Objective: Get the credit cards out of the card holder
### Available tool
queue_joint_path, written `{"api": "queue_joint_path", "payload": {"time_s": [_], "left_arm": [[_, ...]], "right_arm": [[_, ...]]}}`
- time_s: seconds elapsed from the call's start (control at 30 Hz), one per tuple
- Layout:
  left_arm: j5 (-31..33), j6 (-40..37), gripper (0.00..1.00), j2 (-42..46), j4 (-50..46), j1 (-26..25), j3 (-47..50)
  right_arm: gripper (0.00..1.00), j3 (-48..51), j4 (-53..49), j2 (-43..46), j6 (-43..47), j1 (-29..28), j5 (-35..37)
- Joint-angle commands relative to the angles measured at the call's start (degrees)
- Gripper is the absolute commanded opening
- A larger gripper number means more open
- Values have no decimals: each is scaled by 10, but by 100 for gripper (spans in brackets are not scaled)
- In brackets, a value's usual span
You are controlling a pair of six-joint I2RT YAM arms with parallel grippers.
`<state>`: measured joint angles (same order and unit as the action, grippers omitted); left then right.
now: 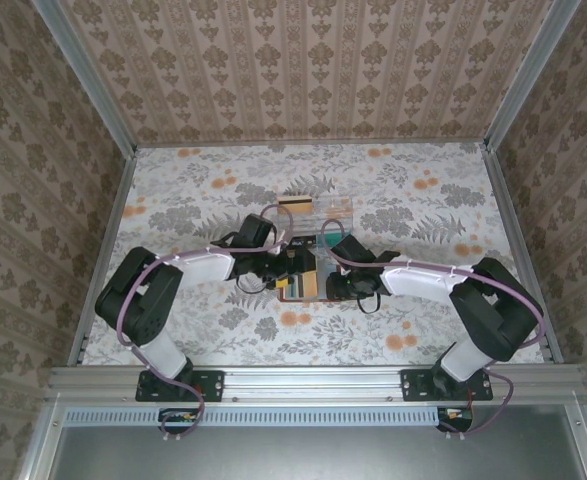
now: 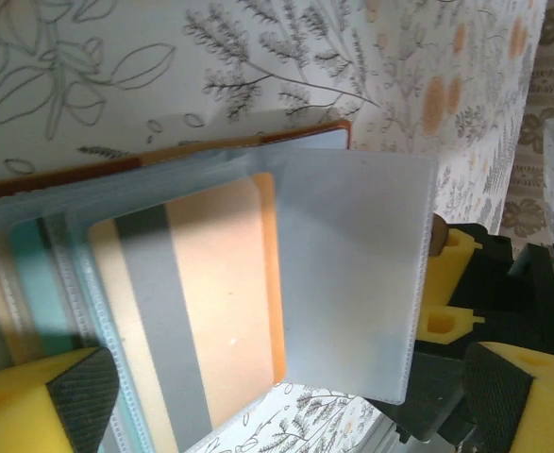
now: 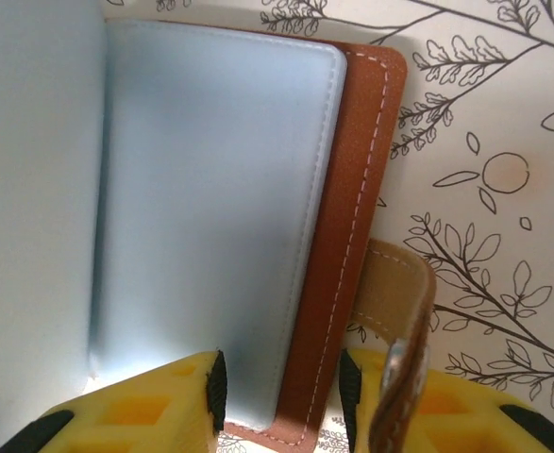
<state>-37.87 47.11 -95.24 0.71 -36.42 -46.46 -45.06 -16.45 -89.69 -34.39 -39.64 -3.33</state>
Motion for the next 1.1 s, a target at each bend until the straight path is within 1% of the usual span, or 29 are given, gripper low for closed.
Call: {"api": "queue_joint_path", "payload": {"time_s": [0.0,0.1,0.23,0.27,0.4,0.47,0.53,0.57,0.63,0.67,0.7,0.73,0.8,0.83,0.87,1.07], "left_arm": [[20,-11,100,-1,-33,-5,2],[24,-14,100,4,-45,-1,1],[25,-23,99,29,-64,19,5],[25,-29,98,36,-74,26,4],[28,-61,96,62,-120,50,-1],[29,-73,92,68,-133,62,1],[35,-81,82,69,-143,68,5],[36,-85,74,66,-146,70,5],[36,-87,54,60,-146,70,4],[35,-86,39,55,-143,69,4],[33,-85,29,51,-138,67,4],[33,-84,23,47,-135,66,3],[33,-80,7,38,-128,60,0],[33,-80,3,33,-125,58,-3],[34,-78,3,28,-124,54,-6],[43,-78,3,-1,-124,37,-12]], "right_arm": [[45,4,-15,33,-5,5,21],[46,6,-31,61,-6,14,31],[46,-5,-60,96,-2,22,44],[46,-11,-64,116,-1,22,45],[44,-38,-64,120,-11,21,23],[42,-49,-54,115,-19,18,10],[40,-61,-37,104,-30,14,-13],[38,-65,-25,84,-38,14,-31],[33,-70,-3,60,-55,14,-63],[30,-71,11,47,-65,14,-76],[29,-69,27,36,-76,15,-87],[28,-68,39,27,-83,14,-94],[23,-65,64,8,-99,15,-112],[23,-65,71,0,-104,15,-119],[21,-65,78,-9,-110,16,-126],[21,-63,116,-56,-138,24,-163]]}}
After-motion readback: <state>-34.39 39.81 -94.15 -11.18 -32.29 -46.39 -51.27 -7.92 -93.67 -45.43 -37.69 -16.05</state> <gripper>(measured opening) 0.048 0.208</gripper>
